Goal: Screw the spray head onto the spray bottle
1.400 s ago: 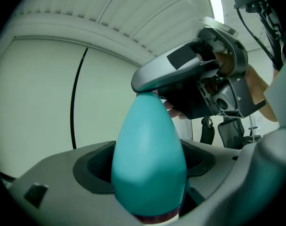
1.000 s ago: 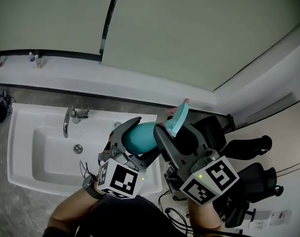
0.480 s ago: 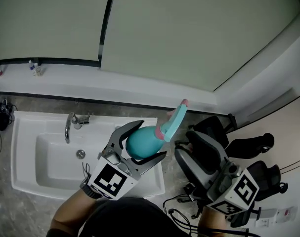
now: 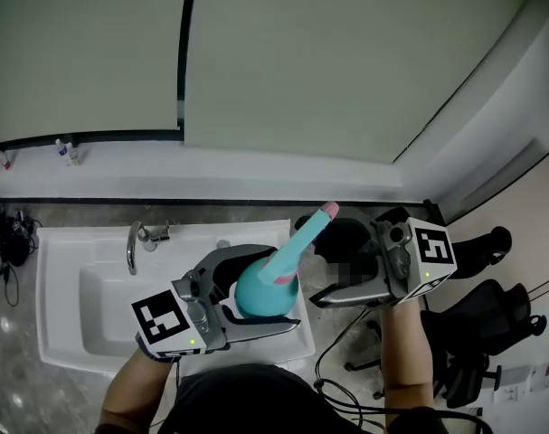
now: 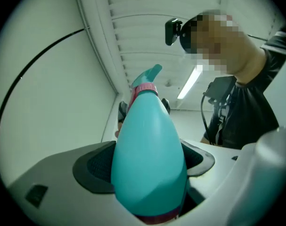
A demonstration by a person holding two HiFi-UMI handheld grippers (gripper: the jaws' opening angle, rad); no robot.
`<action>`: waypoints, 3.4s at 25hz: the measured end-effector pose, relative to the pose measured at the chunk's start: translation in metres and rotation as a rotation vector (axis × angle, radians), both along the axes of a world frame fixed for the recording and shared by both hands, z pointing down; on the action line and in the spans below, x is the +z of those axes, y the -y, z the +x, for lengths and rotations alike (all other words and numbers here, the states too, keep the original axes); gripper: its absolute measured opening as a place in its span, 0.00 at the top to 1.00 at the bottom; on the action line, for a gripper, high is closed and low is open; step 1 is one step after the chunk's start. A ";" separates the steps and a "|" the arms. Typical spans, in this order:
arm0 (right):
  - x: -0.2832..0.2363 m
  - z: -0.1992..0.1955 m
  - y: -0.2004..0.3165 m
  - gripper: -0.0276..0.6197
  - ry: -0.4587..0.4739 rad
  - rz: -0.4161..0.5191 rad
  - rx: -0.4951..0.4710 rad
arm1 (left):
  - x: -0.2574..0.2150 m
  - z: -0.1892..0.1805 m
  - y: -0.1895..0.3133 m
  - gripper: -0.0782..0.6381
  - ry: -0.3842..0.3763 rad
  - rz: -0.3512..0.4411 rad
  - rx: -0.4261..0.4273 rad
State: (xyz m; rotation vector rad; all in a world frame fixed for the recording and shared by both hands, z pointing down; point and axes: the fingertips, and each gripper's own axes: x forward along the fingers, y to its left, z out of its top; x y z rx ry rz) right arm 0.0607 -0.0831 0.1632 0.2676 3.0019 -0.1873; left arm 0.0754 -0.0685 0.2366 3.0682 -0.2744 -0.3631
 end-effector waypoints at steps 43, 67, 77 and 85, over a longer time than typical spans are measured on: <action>0.024 -0.039 0.002 0.75 -0.469 0.094 0.274 | 0.028 -0.013 0.023 0.33 0.212 0.003 -0.279; 0.055 -0.023 0.025 0.69 -0.507 -0.128 0.602 | 0.070 -0.030 0.081 0.33 0.186 -0.246 -0.430; 0.030 0.006 0.008 0.69 -0.302 -0.074 0.432 | 0.050 -0.019 0.033 0.33 0.021 -0.358 -0.044; 0.020 -0.021 -0.015 0.69 -0.041 -0.247 -0.158 | 0.005 -0.004 -0.038 0.33 -0.164 -0.393 0.482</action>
